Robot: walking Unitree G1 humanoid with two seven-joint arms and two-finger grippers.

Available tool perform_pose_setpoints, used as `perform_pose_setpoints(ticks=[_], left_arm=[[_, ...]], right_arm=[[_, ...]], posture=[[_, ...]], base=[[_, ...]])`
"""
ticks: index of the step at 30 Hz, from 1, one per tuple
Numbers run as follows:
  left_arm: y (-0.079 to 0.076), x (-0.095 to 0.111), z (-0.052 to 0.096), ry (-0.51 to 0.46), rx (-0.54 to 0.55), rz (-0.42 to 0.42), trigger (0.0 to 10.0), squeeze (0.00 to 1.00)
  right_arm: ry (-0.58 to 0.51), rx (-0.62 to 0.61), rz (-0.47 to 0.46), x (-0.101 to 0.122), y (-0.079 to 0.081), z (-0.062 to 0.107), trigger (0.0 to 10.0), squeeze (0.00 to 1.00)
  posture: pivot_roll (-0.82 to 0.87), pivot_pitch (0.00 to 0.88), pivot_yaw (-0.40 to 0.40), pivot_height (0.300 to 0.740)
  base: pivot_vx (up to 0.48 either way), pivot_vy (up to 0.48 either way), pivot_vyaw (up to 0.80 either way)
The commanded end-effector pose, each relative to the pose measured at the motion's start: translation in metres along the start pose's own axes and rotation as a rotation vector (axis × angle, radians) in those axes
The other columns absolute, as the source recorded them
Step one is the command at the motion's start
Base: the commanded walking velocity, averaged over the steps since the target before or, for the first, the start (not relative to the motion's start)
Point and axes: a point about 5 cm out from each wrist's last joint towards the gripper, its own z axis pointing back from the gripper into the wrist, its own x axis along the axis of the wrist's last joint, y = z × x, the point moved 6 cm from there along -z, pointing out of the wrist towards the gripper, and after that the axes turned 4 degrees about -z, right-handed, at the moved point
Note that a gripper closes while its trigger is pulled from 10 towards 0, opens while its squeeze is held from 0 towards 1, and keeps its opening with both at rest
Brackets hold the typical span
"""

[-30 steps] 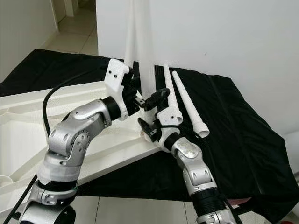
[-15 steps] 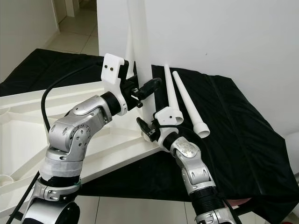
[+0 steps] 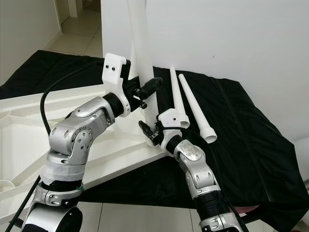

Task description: Building children table

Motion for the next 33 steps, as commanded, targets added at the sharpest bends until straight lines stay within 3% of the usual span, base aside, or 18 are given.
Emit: perform_pose_setpoints(ticks=[1,6,8,11,16,17,18,26,33], left_arm=[[-0.002,0.01,-0.006,-0.02,0.007,-0.013,10.0,0.0],[0.009,0.016,-0.013,-0.013,0.097,-0.027,10.0,0.0],[0.009,0.016,-0.013,-0.013,0.097,-0.027,10.0,0.0],[0.005,0.023,-0.023,-0.001,0.131,-0.1,10.0,0.0],[0.0,0.028,-0.033,0.001,0.144,-0.145,10.0,0.0],[-0.001,0.03,-0.036,-0.002,0.156,-0.143,10.0,0.0],[-0.001,0.033,-0.038,-0.007,0.177,-0.141,10.0,0.0],[0.004,0.034,-0.045,-0.008,0.277,-0.129,10.0,0.0],[0.007,0.036,-0.047,-0.008,0.301,-0.113,10.0,0.0]], right_arm=[[0.012,-0.054,-0.006,-0.002,-0.012,0.001,10.0,1.0],[0.001,-0.108,0.012,0.004,-0.017,-0.007,10.0,1.0],[0.001,-0.108,0.012,0.004,-0.017,-0.007,10.0,1.0],[-0.017,-0.187,0.027,0.014,-0.019,-0.022,10.0,1.0],[-0.013,-0.257,0.047,0.019,-0.02,-0.034,10.0,0.97],[-0.008,-0.288,0.055,0.019,-0.021,-0.037,10.0,0.25],[0.003,-0.322,0.067,0.018,-0.022,-0.04,10.0,0.0],[0.014,-0.534,0.116,0.018,-0.031,-0.046,10.0,0.0],[-0.043,-0.586,0.137,0.029,-0.032,-0.048,10.0,0.0]], posture=[[0.05,0.0,-0.136,0.74],[0.04,0.0,-0.134,0.74],[0.04,0.0,-0.134,0.74],[0.04,0.0,-0.135,0.74],[0.04,0.0,-0.134,0.74],[0.04,0.0,-0.134,0.74],[0.04,0.0,-0.133,0.74],[0.04,0.0,-0.132,0.74],[0.05,0.0,-0.134,0.74]], base=[[0.0,0.0,0.0],[0.0,0.0,0.0],[0.0,0.0,0.0],[0.0,0.0,0.0],[0.0,0.0,0.0],[0.0,0.0,0.0],[0.0,0.0,0.0],[0.0,0.0,0.0],[0.0,0.0,0.0]])
